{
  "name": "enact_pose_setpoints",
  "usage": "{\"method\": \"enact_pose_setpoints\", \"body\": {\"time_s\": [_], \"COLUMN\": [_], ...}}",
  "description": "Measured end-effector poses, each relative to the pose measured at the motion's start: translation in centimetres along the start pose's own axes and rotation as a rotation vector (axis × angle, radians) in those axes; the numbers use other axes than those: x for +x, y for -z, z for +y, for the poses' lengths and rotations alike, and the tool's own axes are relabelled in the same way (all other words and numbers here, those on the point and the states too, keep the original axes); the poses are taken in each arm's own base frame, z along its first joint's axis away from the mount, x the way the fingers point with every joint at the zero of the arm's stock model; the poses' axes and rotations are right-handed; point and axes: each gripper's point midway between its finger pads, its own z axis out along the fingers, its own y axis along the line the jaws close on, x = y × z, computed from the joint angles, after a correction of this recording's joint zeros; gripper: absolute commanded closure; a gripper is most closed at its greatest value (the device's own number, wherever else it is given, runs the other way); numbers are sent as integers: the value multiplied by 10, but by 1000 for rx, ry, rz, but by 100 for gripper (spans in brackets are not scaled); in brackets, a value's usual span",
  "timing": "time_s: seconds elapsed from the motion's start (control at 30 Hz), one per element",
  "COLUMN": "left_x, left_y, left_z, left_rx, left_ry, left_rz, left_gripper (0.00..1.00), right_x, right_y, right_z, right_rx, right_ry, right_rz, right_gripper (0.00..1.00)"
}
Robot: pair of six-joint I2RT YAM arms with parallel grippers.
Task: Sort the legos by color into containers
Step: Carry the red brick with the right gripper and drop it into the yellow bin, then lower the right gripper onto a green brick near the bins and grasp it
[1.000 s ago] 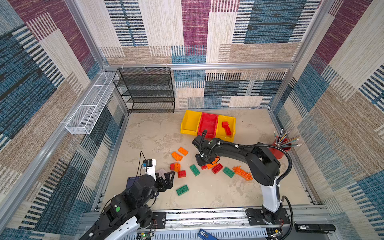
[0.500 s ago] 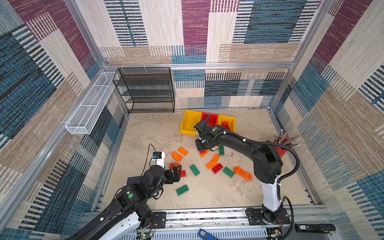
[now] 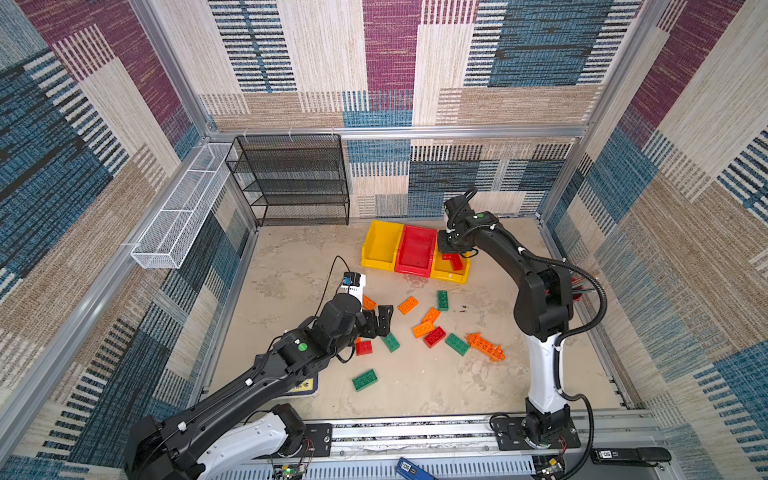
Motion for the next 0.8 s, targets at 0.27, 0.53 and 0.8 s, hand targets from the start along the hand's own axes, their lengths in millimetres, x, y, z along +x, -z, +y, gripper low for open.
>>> {"method": "enact_pose_setpoints", "body": {"time_s": [0.27,0.53,0.8], "left_x": [-12,-13,-10], "left_y": [-6,-6,5], "left_z": [-8,-8,-4], "left_rx": [9,13,24], "left_ry": [-45,-52,-47], "left_rz": [-11,-8,-28], "left_gripper": [1,1,1], "right_x": [-16,-15,10], "right_y": [-33,-37,18], "right_z": [-19,-22,-19], "right_rx": [4,10,-5], "right_ry": [-22,-26,-38], "right_rz": [16,34,34], "right_gripper": [44,38,38]}}
